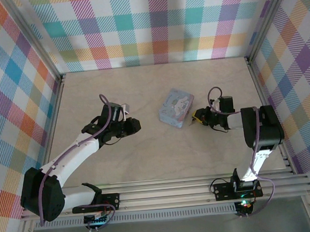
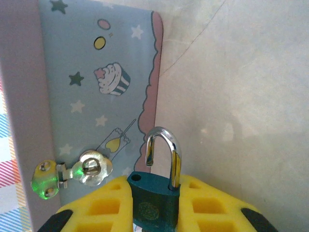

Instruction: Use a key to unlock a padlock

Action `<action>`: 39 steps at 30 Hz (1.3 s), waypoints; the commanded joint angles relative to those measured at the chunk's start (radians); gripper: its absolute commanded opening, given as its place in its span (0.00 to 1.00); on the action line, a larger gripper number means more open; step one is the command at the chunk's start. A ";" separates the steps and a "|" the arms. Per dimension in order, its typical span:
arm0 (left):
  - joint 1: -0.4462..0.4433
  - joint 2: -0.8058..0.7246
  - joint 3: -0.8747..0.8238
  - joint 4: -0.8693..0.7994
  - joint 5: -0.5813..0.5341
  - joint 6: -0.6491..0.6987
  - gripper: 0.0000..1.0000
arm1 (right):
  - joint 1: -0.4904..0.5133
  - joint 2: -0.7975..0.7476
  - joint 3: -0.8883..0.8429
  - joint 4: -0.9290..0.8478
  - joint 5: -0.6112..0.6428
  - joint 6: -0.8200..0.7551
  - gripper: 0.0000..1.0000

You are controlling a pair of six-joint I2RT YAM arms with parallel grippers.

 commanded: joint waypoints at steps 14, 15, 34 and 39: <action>0.011 0.107 0.225 -0.161 -0.004 0.175 0.29 | -0.006 -0.121 0.316 -0.853 0.398 -0.324 0.00; 0.012 0.123 0.244 -0.175 0.000 0.184 0.29 | -0.005 -0.101 0.353 -0.898 0.427 -0.346 0.00; -0.002 0.354 0.499 -0.291 -0.024 0.321 0.31 | -0.016 0.246 0.864 -1.269 0.772 -0.691 0.10; -0.003 0.411 0.592 -0.332 -0.042 0.390 0.35 | -0.020 0.196 0.842 -1.263 0.734 -0.698 0.37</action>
